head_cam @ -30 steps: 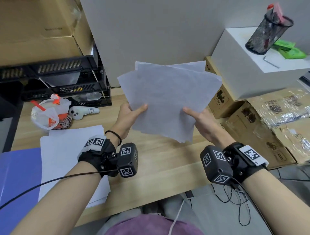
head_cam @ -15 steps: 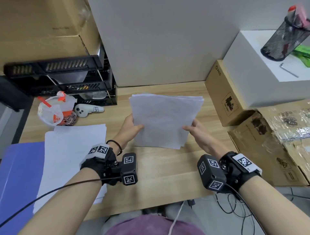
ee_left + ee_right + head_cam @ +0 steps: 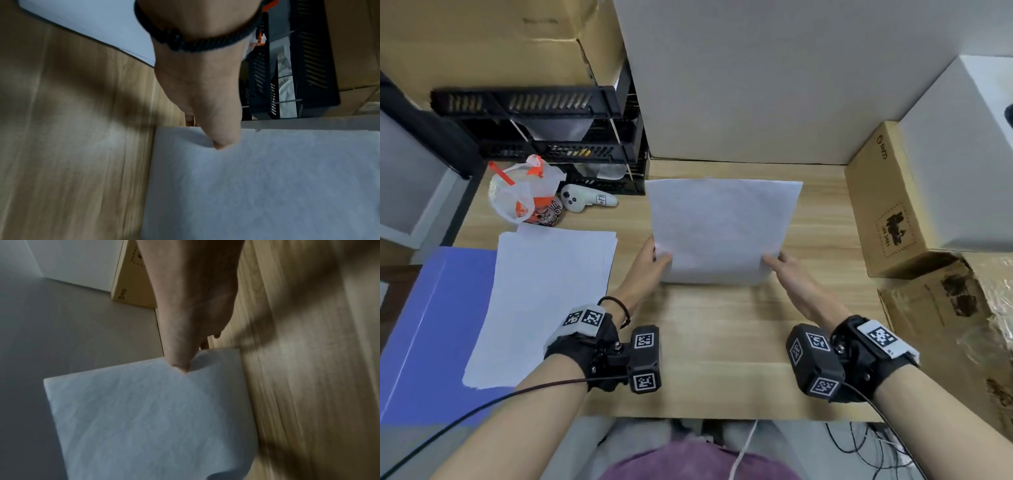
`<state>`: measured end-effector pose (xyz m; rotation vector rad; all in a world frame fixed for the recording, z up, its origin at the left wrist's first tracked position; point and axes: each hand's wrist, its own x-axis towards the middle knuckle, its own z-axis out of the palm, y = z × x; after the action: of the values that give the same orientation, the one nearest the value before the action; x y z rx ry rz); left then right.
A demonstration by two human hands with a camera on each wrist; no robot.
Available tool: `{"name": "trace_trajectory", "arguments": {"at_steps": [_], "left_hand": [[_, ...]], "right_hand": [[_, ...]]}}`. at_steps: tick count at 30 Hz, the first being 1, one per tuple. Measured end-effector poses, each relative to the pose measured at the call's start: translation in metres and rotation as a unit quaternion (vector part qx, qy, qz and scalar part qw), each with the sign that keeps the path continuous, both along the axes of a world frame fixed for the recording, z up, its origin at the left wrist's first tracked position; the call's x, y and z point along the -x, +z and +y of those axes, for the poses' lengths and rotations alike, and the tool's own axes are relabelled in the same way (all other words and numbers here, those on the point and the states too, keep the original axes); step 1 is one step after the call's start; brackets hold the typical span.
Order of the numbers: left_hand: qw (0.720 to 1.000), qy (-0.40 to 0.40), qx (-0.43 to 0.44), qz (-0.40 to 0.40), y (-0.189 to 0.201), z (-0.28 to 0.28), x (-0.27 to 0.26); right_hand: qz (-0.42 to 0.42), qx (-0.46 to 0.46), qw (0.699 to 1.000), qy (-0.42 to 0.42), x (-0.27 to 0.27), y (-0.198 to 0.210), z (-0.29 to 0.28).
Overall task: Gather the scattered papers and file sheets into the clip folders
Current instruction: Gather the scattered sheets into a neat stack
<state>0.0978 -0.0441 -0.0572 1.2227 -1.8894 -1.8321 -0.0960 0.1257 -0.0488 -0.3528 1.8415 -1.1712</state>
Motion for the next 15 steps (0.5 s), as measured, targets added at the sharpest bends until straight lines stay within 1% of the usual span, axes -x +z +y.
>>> {"name": "trace_trajectory", "arguments": {"at_steps": [4, 7, 10, 13, 15], "left_hand": [[0.998, 0.049, 0.024, -0.018, 0.001, -0.014, -0.012], [0.998, 0.026, 0.038, -0.038, -0.007, -0.025, -0.036], [0.995, 0.011, 0.01, -0.095, -0.025, -0.023, -0.075], [0.989, 0.052, -0.03, -0.132, -0.045, -0.018, -0.119], [0.984, 0.09, -0.04, -0.149, -0.05, -0.023, -0.148]], "right_hand": [[0.012, 0.012, 1.0, 0.027, -0.007, 0.001, -0.018], [0.004, -0.012, 0.998, 0.063, -0.023, -0.008, -0.03], [-0.025, -0.081, 0.991, 0.101, -0.051, -0.028, -0.038], [-0.063, -0.126, 0.978, 0.154, -0.082, -0.043, -0.047], [-0.085, -0.126, 0.969, 0.196, -0.104, -0.044, -0.062]]}}
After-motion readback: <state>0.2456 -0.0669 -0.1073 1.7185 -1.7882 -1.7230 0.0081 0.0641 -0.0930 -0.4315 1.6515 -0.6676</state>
